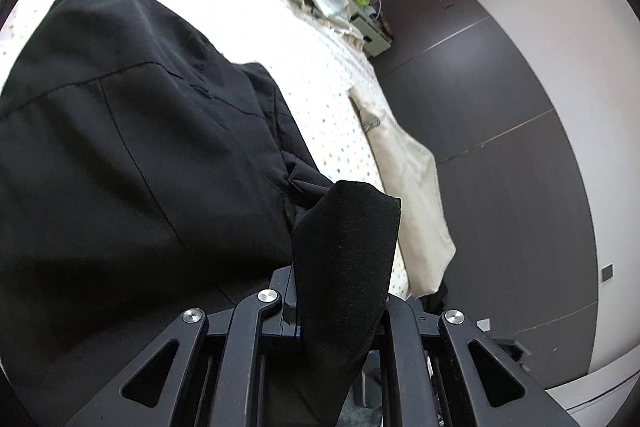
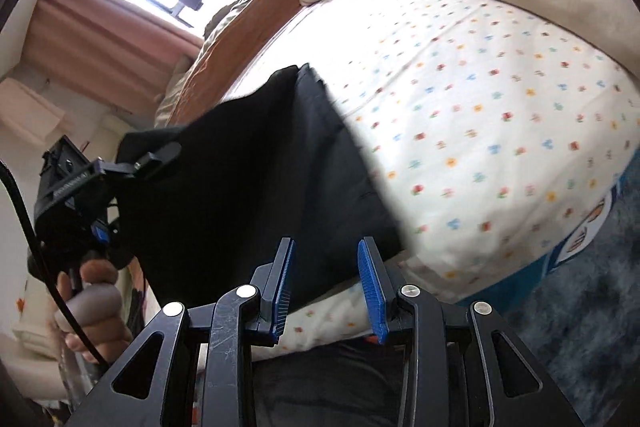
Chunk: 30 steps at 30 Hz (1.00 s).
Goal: Fold large clothes
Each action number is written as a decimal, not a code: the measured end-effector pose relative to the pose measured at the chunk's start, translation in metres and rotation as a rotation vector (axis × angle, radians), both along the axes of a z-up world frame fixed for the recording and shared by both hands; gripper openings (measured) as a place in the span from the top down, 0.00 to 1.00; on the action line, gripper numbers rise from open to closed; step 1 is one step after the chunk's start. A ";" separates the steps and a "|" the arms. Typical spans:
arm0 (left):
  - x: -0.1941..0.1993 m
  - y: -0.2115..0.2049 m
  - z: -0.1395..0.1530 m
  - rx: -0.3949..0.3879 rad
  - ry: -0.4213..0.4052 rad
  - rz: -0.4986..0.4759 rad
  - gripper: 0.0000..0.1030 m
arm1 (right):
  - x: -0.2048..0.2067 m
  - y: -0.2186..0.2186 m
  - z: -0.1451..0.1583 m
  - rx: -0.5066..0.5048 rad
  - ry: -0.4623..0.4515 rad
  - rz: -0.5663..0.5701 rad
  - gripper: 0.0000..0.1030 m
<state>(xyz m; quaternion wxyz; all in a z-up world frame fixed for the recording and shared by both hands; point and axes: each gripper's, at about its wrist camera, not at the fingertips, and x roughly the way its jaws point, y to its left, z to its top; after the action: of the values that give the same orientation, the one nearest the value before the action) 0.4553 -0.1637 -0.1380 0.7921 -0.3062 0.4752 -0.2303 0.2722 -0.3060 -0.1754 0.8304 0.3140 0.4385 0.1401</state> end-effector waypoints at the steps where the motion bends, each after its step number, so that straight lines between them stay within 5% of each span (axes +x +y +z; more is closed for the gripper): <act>1: -0.001 -0.007 -0.003 0.005 0.005 -0.008 0.87 | -0.001 -0.005 0.001 0.000 0.000 -0.008 0.66; 7: 0.001 -0.021 -0.014 0.054 0.022 -0.051 0.86 | -0.005 -0.029 0.002 0.001 0.003 -0.045 0.66; 10: 0.002 -0.022 -0.010 0.051 -0.004 -0.072 0.71 | -0.008 -0.033 0.004 -0.002 0.002 -0.048 0.66; 12: 0.005 -0.015 -0.009 -0.003 0.009 -0.087 0.48 | -0.006 -0.035 0.004 -0.003 0.003 -0.046 0.65; 14: -0.001 -0.006 -0.005 -0.029 0.003 -0.073 0.40 | -0.004 -0.034 0.004 0.009 0.004 -0.042 0.64; 17: -0.006 0.016 0.007 -0.011 -0.041 -0.032 0.33 | -0.002 -0.025 0.008 0.026 -0.017 -0.020 0.49; 26: -0.043 0.104 0.020 0.027 -0.064 0.098 0.32 | 0.014 0.024 0.018 0.048 -0.065 0.088 0.41; 30: -0.065 0.151 0.017 0.068 -0.066 0.184 0.32 | 0.022 0.052 0.025 0.043 -0.100 0.130 0.19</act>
<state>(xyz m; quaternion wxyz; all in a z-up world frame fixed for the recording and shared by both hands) 0.3898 -0.0130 -0.1214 0.8352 -0.3137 0.4262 -0.1501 0.2942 -0.2535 -0.1499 0.8335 0.2950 0.4128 0.2186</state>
